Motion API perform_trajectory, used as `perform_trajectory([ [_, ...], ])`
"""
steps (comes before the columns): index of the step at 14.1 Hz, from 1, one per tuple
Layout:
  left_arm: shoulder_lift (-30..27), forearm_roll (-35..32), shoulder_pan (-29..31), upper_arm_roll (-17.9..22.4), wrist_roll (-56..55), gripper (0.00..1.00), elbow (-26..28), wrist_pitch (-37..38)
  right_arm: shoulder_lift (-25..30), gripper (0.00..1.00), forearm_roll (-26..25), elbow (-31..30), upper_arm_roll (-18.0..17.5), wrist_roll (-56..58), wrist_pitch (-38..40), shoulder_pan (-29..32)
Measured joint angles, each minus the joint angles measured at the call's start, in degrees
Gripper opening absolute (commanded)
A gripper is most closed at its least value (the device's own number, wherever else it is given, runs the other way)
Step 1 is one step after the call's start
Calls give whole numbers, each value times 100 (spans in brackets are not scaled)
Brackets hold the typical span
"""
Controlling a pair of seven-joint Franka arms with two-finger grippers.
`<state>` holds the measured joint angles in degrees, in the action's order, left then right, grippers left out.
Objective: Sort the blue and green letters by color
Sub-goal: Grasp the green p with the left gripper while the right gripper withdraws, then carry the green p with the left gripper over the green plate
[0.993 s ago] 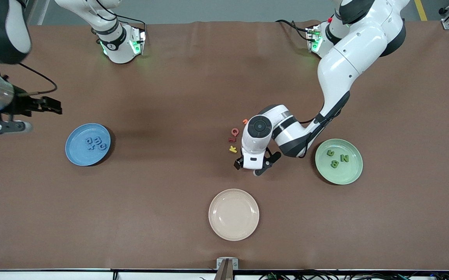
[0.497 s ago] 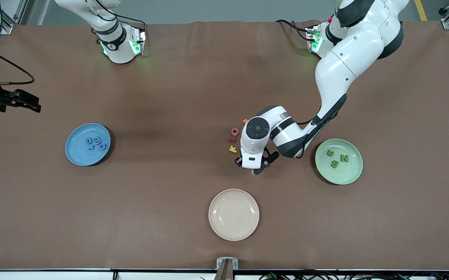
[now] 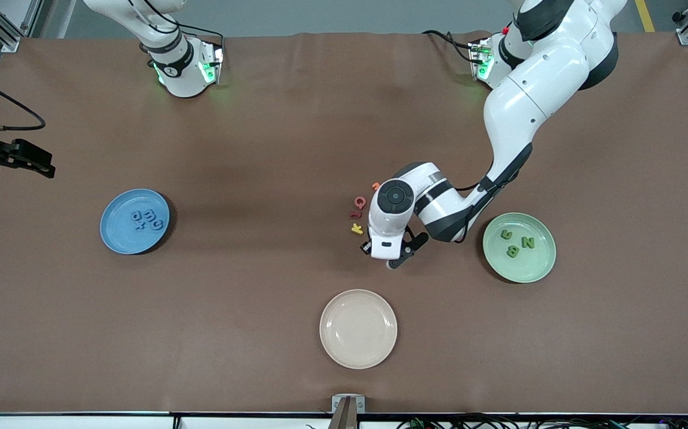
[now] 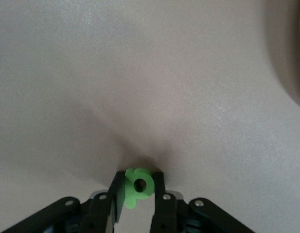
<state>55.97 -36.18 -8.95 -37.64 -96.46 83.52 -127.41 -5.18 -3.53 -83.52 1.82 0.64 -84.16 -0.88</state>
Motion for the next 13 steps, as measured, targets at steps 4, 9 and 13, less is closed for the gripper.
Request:
perform_trajectory([
  [4, 1, 30, 49, 21, 0, 8, -37, -8, -25, 100, 17, -1, 41, -15, 307, 20],
  [9, -138, 30, 719, -384, 443, 8, 16, 167, 32, 100, 265, -195, 64, -17, 362, 119],
  [13, -312, 14, 2235, -1651, 1184, 8, 644, 997, 480, 100, 270, -484, 63, -16, 327, 124],
])
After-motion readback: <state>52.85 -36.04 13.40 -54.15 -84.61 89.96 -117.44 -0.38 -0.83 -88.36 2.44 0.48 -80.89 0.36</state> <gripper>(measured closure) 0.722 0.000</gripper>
